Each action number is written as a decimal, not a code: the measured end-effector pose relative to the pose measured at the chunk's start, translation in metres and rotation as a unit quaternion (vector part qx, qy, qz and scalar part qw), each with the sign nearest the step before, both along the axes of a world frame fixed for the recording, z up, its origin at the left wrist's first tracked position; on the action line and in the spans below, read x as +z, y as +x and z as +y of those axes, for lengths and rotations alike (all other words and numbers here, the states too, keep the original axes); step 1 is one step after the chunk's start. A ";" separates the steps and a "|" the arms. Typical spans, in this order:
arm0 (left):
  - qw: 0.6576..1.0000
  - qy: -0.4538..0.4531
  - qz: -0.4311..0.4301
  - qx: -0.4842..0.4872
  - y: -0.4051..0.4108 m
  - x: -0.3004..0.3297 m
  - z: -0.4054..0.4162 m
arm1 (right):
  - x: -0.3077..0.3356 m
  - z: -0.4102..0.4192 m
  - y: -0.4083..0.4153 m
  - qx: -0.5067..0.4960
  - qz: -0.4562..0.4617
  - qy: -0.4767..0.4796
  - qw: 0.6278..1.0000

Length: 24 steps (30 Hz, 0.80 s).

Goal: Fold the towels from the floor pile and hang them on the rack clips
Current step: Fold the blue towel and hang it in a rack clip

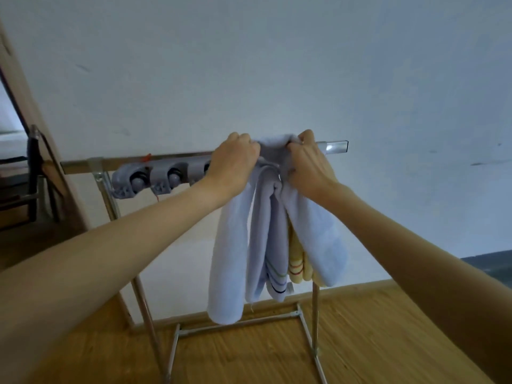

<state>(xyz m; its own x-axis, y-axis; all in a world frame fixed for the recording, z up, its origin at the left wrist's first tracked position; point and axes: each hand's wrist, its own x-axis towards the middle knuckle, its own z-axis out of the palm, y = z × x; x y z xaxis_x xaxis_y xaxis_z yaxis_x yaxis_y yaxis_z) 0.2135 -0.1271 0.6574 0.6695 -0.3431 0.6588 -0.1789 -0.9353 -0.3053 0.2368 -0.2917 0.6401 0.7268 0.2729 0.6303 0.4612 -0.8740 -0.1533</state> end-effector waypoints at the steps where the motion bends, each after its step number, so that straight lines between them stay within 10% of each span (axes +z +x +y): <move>1: 1.000 0.002 -0.023 -0.002 0.002 -0.005 -0.003 | -0.006 0.003 -0.002 -0.004 -0.032 -0.019 0.999; 15: 0.989 0.042 -0.124 -0.073 0.012 -0.083 0.001 | -0.097 -0.004 -0.002 0.015 -0.156 -0.022 0.987; 24: 0.913 -0.348 0.025 -0.213 -0.003 -0.150 0.010 | -0.136 -0.016 0.005 0.103 -0.051 0.112 0.987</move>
<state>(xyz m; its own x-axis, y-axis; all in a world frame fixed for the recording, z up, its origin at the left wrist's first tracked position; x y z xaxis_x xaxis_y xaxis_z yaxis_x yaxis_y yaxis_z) 0.2105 -0.1172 0.5075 0.6085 -0.0884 0.7887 -0.5684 -0.7420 0.3554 0.2421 -0.3079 0.5042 0.6002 0.2530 0.7588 0.6480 -0.7100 -0.2758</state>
